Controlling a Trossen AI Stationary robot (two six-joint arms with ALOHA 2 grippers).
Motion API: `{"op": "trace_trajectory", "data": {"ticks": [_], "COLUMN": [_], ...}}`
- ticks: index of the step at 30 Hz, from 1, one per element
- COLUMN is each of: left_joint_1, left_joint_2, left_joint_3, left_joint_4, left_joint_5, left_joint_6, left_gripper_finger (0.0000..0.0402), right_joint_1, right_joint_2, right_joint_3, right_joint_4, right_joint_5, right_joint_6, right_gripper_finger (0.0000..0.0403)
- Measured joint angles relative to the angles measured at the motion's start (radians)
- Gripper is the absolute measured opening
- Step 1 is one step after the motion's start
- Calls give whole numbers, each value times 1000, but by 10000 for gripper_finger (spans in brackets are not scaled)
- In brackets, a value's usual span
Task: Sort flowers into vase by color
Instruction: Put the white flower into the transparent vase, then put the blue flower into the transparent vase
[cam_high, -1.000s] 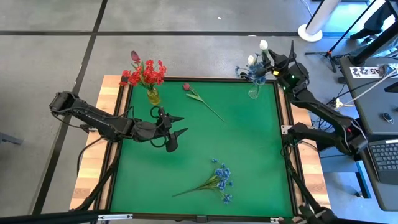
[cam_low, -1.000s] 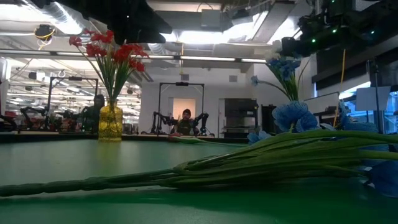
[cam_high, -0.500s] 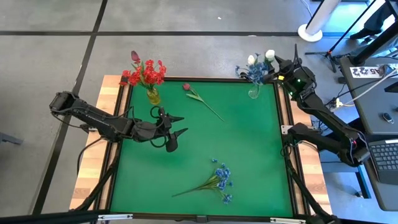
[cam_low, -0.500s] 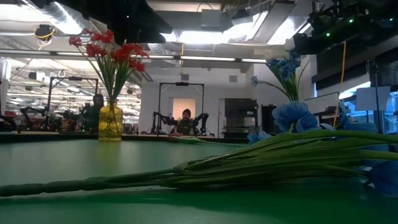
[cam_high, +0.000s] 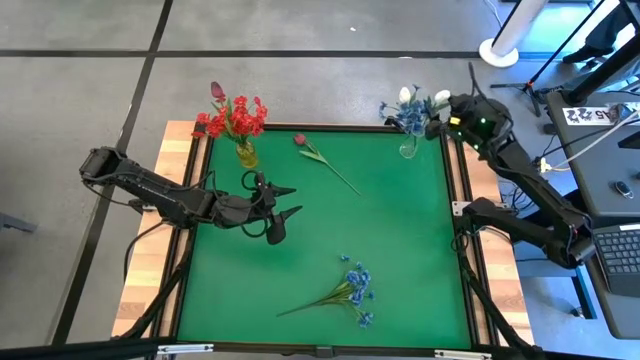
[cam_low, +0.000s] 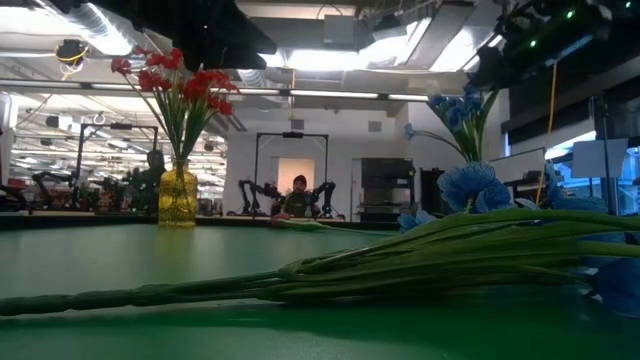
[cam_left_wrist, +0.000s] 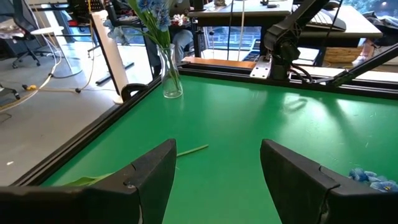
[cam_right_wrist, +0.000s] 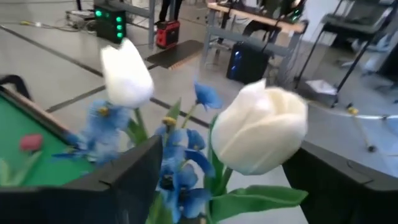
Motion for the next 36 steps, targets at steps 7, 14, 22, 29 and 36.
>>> {"op": "trace_trajectory", "data": {"ticks": [7, 14, 22, 29, 36], "left_joint_1": [0, 0, -4, -65, -175], "left_joint_2": [0, 0, 0, 23, 216], "left_joint_3": [0, 0, 0, 1, 32], "left_joint_4": [0, 0, 0, -8, 4], "left_joint_5": [0, 20, 361, 436, 433], "left_joint_6": [5, 10, -61, -151, -290], "left_gripper_finger": [229, 229, 229, 229, 229], "right_joint_1": [1, 1, 1, 1, 1], "right_joint_2": [-62, -184, -299, -344, -413], "right_joint_3": [126, 165, 165, 165, 164], "right_joint_4": [-193, -228, -220, -233, -199], "right_joint_5": [-68, -152, -462, -623, -694], "right_joint_6": [46, 79, 199, 306, 363], "right_gripper_finger": [314, 302, 298, 298, 298]}}
